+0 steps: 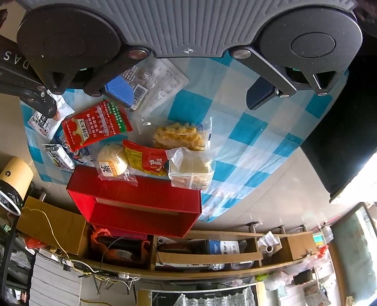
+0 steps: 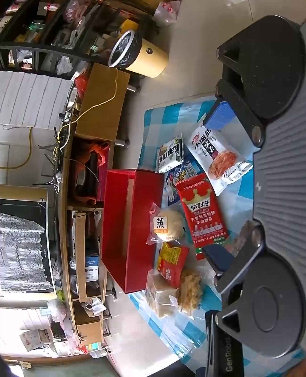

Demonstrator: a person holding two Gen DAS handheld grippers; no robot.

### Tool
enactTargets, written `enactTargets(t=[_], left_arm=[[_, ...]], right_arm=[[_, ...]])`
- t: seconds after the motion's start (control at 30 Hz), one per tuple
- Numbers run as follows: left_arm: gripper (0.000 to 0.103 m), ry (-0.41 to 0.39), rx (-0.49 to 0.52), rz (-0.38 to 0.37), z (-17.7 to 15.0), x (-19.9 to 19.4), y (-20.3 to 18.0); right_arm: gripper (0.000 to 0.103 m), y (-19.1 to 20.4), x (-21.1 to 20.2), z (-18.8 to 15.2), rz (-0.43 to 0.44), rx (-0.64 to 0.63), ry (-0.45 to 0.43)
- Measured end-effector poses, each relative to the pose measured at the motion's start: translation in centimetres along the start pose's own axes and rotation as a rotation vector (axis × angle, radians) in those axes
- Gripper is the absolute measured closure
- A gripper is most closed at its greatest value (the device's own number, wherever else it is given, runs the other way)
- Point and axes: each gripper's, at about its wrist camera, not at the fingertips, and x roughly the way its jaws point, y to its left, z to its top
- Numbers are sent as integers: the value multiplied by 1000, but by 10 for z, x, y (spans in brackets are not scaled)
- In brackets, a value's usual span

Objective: Organize snacks

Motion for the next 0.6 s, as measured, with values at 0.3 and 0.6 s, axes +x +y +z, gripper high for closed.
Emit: enactTargets(t=[0.3,0.6], left_arm=[[1,0,0,-5,-3,1,1],[2,8,13,3,-2,2,-1]], right_arm=[[0,-1,2,-1,11,0,10],[0,-1,5,-1,13,-1,21]])
